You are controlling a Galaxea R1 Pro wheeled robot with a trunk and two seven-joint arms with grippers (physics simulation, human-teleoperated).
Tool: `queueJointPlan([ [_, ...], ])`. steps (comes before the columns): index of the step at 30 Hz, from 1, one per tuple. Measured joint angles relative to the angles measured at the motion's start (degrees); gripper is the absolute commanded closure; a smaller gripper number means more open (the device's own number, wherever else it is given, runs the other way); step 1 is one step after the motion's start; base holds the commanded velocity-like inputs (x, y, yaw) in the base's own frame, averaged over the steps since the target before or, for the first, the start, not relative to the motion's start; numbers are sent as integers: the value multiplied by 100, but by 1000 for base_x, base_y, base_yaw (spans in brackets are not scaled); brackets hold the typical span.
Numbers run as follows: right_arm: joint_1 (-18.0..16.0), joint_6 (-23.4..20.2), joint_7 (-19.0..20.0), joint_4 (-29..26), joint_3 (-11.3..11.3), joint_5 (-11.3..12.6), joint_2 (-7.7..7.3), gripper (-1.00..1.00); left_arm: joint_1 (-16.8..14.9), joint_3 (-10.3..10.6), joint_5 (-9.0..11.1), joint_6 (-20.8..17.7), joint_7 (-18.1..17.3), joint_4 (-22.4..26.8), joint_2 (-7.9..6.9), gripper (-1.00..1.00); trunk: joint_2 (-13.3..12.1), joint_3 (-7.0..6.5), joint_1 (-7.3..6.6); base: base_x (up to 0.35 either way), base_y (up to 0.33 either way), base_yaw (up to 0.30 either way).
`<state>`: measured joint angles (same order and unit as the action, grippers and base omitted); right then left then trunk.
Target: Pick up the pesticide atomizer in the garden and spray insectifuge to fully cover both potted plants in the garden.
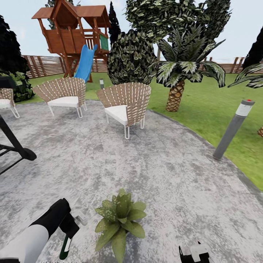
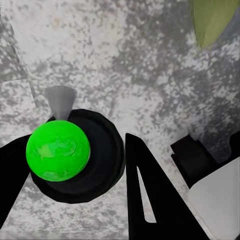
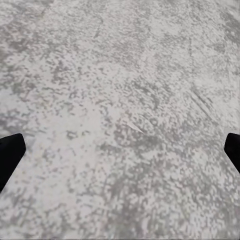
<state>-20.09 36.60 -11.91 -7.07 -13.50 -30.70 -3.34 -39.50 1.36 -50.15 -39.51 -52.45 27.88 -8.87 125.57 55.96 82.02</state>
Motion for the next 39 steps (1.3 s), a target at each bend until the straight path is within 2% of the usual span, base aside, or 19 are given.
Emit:
queueJointPlan([
  [6, 1, 0, 0, -4, 1, 0, 0, -100, -2, -16, 3, -1, 1, -1, 1, 100, 0, 0, -1, 24, -31, 36],
  [11, 1, 1, -2, -5, 1, 1, -1, -100, -3, -16, 4, -1, 3, 1, 2, 100, 0, 0, 0, 0, -234, 2],
  [19, 0, 1, -1, -4, 1, 2, 0, -100, -3, -20, -15, -1, 2, 5, 1, 100, 0, 0, 3, -227, -205, 23],
  [26, -1, 1, -2, -1, 2, -2, 0, -100, -2, 0, 3, -18, -13, 6, -3, 100, 0, 0, 1, -195, -201, 241],
  [29, 0, 1, -2, -2, 1, -4, 0, -100, -46, 18, -8, -12, -208, 18, -2, 100, 0, 0, 0, -18, -262, 142],
  [32, 0, 1, -2, -4, 1, -6, -1, -100, -77, 34, -37, -7, -655, 89, 8, 100, 0, 0, 0, -3, -185, 24],
  [33, 0, 0, 0, -4, 1, -6, 0, -100, -114, 167, -65, -11, -838, 116, 22, 100, 0, 0, 0, -1, -54, 6],
  [35, 1, 0, 0, 0, 1, -6, 0, -100, -204, 497, -204, -19, -948, 134, 29, 100, 0, 0, 0, 0, -23, 3],
  [39, 1, 0, 0, 3, 1, -6, 0, -100, -220, 768, -329, -51, -997, 123, 13, 100, 0, 0, 0, 0, -5, 1],
])
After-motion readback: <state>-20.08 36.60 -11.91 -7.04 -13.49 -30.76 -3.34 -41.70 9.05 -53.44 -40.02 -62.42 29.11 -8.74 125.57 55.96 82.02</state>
